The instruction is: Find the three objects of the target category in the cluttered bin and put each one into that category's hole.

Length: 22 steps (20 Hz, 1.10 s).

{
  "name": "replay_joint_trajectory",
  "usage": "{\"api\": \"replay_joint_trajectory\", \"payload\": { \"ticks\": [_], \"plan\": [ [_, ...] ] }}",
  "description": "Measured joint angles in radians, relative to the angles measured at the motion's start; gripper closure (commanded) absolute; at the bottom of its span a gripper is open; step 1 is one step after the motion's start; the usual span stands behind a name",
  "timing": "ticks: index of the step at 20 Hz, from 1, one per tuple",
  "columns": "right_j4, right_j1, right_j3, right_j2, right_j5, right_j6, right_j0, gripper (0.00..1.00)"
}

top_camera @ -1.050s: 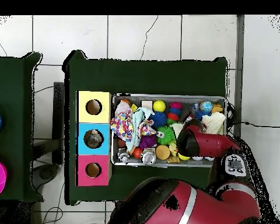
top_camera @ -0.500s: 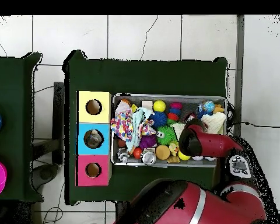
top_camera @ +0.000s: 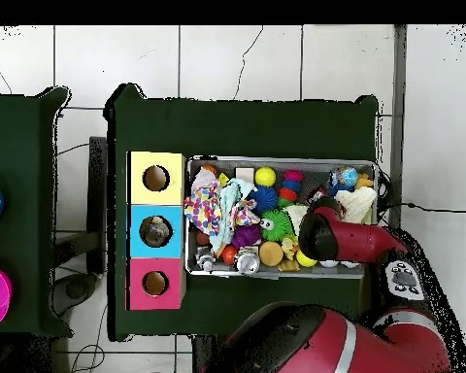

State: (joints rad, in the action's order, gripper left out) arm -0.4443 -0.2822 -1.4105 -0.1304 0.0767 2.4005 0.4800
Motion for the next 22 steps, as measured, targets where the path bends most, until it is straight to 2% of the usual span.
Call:
{"api": "replay_joint_trajectory", "payload": {
  "ticks": [5, 14, 22],
  "plan": [
    [0.0, -0.032, -0.04, 0.039, 0.0, 0.0, 0.033, 1.0],
    [0.006, -0.133, -0.171, 0.125, -0.01, 0.0, 0.11, 1.0],
    [0.034, -0.202, -0.293, 0.228, -0.081, 0.0, 0.206, 1.0]
  ]
}}
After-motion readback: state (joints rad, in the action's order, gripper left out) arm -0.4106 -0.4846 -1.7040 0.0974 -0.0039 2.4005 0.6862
